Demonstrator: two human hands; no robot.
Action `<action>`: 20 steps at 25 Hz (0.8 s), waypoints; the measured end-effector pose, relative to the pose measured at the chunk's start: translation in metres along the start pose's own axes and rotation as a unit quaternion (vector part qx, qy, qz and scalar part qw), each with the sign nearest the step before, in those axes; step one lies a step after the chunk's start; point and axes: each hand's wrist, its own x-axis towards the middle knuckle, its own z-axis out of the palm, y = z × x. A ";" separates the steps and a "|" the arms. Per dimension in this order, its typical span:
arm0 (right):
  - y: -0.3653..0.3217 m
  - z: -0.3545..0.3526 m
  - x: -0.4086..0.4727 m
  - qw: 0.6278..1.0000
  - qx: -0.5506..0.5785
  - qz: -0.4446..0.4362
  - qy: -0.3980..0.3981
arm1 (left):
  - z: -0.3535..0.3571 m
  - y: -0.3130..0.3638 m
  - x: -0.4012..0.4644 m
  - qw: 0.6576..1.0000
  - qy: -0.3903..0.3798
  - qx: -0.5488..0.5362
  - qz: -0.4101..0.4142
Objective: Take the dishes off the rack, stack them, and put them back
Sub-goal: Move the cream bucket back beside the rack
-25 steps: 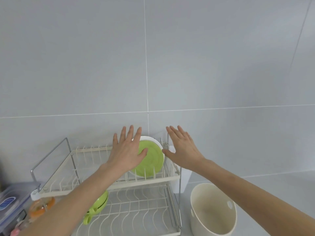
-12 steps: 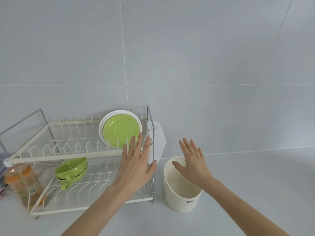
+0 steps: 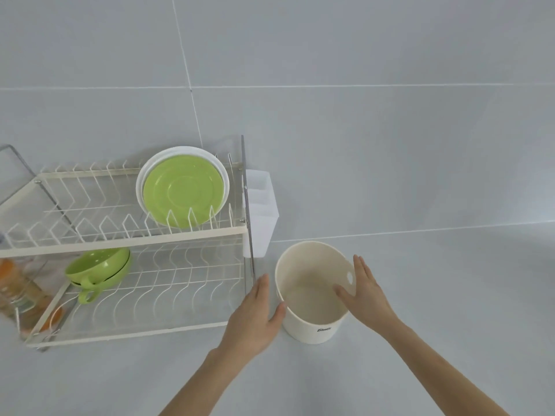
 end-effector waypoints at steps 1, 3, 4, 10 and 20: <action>0.004 0.002 0.004 1.000 0.015 0.012 -0.006 | 0.009 -0.002 0.005 0.999 -0.015 -0.047 -0.019; 0.010 0.005 0.010 0.998 0.049 0.035 -0.003 | 0.024 -0.006 0.016 0.990 -0.026 -0.137 -0.032; 0.012 0.006 0.013 0.997 0.066 0.046 0.007 | 0.031 -0.006 0.020 0.986 -0.020 -0.164 -0.030; 0.010 0.009 0.012 0.990 0.115 0.069 0.042 | 0.037 -0.002 0.021 0.972 0.030 -0.232 -0.038; -0.029 0.026 -0.067 0.989 0.143 0.026 0.021 | 0.010 -0.037 -0.053 0.953 0.081 -0.279 -0.085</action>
